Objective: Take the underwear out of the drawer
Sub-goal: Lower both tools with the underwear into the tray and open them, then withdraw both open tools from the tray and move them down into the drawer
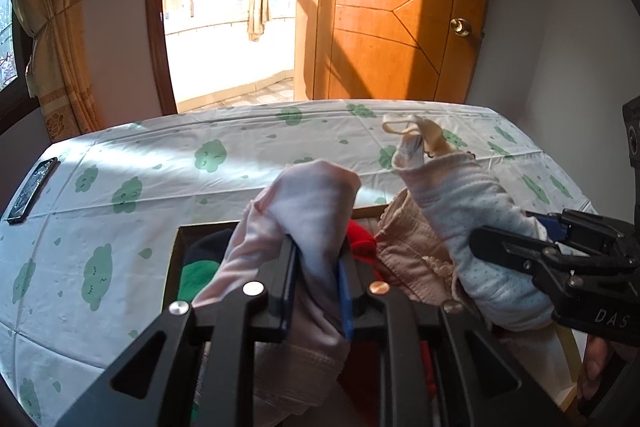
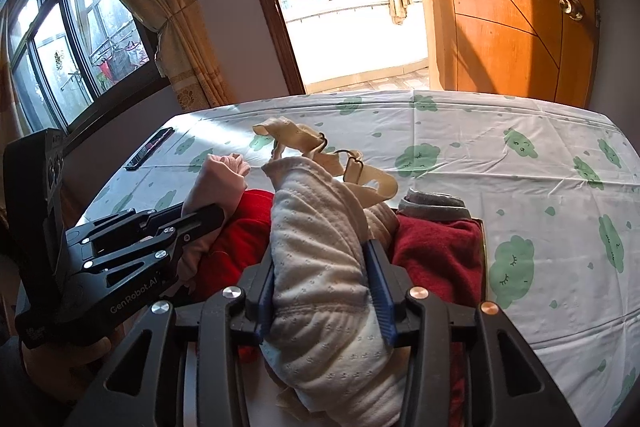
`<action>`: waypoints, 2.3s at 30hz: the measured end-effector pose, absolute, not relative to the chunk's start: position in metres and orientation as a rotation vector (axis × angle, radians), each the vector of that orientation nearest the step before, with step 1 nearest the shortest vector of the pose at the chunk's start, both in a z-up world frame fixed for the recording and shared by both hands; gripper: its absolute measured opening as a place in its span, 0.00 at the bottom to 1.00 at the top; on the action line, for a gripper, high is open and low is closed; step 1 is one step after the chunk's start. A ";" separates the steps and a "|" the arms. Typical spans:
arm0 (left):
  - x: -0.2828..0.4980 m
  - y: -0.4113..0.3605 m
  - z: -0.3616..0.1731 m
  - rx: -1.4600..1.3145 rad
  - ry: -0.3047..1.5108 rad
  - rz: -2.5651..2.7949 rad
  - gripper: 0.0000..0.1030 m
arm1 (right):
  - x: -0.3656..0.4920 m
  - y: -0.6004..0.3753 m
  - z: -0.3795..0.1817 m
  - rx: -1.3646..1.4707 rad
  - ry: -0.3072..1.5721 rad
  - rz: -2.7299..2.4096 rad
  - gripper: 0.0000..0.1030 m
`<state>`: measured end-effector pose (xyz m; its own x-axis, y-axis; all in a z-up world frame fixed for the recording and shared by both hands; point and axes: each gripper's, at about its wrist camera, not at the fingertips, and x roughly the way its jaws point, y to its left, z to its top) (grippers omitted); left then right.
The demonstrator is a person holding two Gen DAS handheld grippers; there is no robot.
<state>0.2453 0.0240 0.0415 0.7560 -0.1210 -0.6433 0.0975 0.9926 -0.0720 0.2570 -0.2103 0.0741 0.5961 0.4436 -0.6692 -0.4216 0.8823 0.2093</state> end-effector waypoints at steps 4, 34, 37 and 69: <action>0.244 0.025 0.043 -0.032 0.702 -0.120 0.18 | 0.256 -0.209 0.076 0.020 0.782 0.496 0.45; 0.221 0.017 0.053 0.021 0.660 -0.103 0.65 | 0.229 -0.218 0.080 0.029 0.736 0.487 0.64; 0.217 0.014 0.055 0.034 0.642 -0.087 0.69 | 0.227 -0.220 0.079 0.027 0.737 0.480 0.64; 0.136 0.023 0.088 -0.019 0.533 -0.052 1.00 | 0.141 -0.245 0.091 0.003 0.690 0.518 0.64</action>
